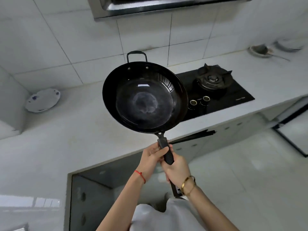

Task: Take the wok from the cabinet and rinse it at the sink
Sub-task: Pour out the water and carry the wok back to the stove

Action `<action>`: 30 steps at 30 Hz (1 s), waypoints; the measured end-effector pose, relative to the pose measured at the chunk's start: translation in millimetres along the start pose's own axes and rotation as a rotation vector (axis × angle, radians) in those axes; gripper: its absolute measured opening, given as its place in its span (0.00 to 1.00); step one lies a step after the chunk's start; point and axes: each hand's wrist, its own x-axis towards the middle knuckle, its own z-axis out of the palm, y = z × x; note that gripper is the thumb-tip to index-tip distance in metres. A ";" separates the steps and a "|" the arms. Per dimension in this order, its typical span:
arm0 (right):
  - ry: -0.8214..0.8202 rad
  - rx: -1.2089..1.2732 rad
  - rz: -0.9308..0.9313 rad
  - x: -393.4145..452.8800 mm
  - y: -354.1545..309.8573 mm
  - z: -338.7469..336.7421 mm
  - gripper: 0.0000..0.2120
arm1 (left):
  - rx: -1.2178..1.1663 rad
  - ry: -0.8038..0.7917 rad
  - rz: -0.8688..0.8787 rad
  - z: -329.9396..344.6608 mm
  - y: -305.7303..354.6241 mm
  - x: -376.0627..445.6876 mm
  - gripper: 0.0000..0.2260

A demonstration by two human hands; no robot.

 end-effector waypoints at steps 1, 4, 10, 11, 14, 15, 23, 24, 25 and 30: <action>0.025 0.016 0.014 -1.2 1.9 -3.0 0.04 | 0.018 -0.035 -0.007 3.9 -0.2 2.7 0.12; 0.113 0.062 0.049 -3.7 10.2 -15.6 0.06 | 0.057 -0.130 -0.029 19.8 -2.0 12.6 0.12; 0.265 0.141 0.080 0.0 25.3 -55.0 0.08 | 0.100 -0.266 -0.078 70.0 -4.8 37.7 0.12; 0.287 0.155 0.082 1.5 27.7 -63.5 0.09 | 0.108 -0.284 -0.086 79.9 -6.0 42.8 0.12; 0.339 0.185 0.093 8.0 38.9 -94.7 0.11 | 0.118 -0.314 -0.113 113.2 -14.4 60.9 0.11; 0.353 0.189 0.096 10.3 43.1 -107.8 0.11 | 0.119 -0.316 -0.122 126.3 -17.5 67.2 0.10; 0.392 0.150 0.101 28.4 87.1 -244.5 0.05 | 0.109 -0.366 -0.125 262.9 -47.4 116.9 0.06; 0.392 0.146 0.101 30.7 93.7 -262.3 0.05 | 0.110 -0.369 -0.124 280.5 -51.8 122.3 0.07; 0.392 0.142 0.100 33.2 99.6 -279.0 0.05 | 0.109 -0.372 -0.124 296.8 -55.3 127.9 0.07; 0.405 0.125 0.108 51.0 123.1 -346.5 0.08 | 0.089 -0.379 -0.134 363.2 -68.9 158.4 0.07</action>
